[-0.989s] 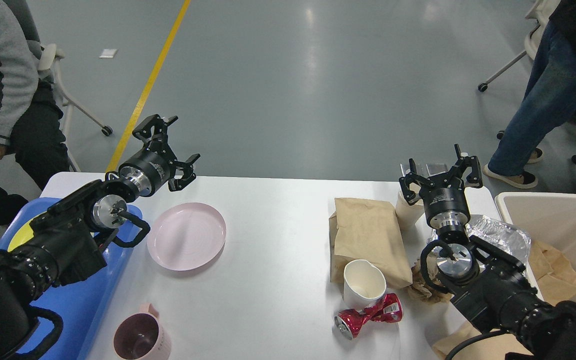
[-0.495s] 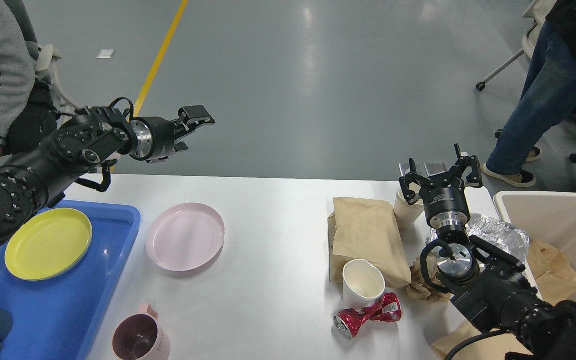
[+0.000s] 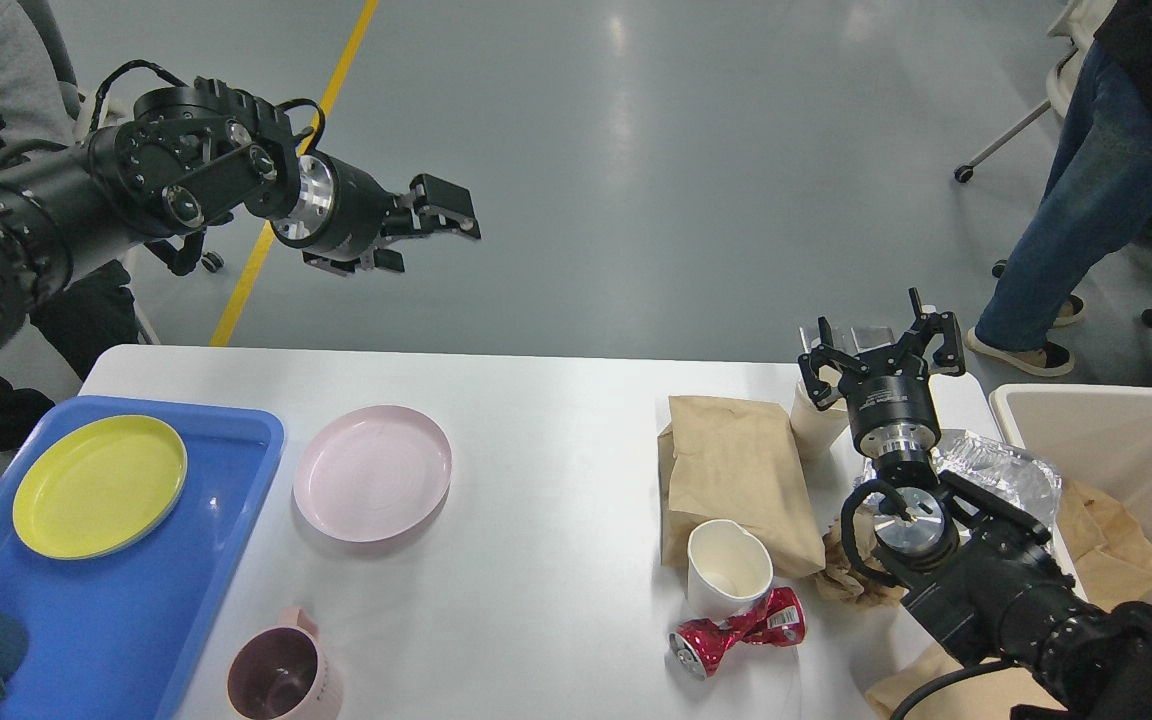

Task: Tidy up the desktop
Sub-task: 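Lower the left gripper toward the pink mug near the table edge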

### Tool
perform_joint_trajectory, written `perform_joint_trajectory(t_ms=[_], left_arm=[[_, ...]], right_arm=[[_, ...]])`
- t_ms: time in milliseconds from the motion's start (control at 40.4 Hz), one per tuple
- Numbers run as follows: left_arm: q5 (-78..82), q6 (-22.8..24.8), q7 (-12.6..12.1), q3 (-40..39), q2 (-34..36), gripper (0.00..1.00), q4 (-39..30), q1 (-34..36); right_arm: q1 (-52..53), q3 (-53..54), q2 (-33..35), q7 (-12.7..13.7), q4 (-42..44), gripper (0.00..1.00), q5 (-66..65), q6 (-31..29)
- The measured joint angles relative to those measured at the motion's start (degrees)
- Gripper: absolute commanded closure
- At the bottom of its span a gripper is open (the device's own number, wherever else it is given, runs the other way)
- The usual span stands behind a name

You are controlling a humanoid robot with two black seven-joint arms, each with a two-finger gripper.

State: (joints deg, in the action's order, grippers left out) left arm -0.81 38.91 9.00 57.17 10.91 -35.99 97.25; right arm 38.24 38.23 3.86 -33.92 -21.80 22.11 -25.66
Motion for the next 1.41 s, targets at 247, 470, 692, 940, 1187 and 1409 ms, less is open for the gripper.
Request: perform_joint_trajectory(t_ms=[247,470,692,940,1187,1409], left_arm=[[-0.13,0.31,0.00,12.92,-0.41,0.01,-12.16,4.94],[-0.14,0.31,0.04,14.51,0.04,0.01,-18.96,6.36],[-0.33,0.31,0.12,15.19,-0.24,0.01,-21.13,7.80],[-0.34,7.10,0.50,14.92,-1.26,0.01,-28.82,8.15],[-0.10,11.69,-0.10,16.22,-3.48,0.02,-30.49,5.34],[3.46,10.75,-1.92,23.16,-4.21,0.06,-35.75,3.61]], right_arm=[[-0.01,0.00,0.00,0.00,0.00,0.00,0.00,0.00],[0.08,0.00,0.00,0.00,-0.07,0.00,0.03,0.00],[0.08,0.00,0.00,0.00,-0.08,0.00,0.04,0.00],[0.09,0.00,0.00,0.00,-0.17,0.00,0.03,0.00],[0.09,0.00,0.00,0.00,-0.18,0.00,0.03,0.00],[0.02,0.00,-0.01,0.00,-0.18,0.00,0.03,0.00]])
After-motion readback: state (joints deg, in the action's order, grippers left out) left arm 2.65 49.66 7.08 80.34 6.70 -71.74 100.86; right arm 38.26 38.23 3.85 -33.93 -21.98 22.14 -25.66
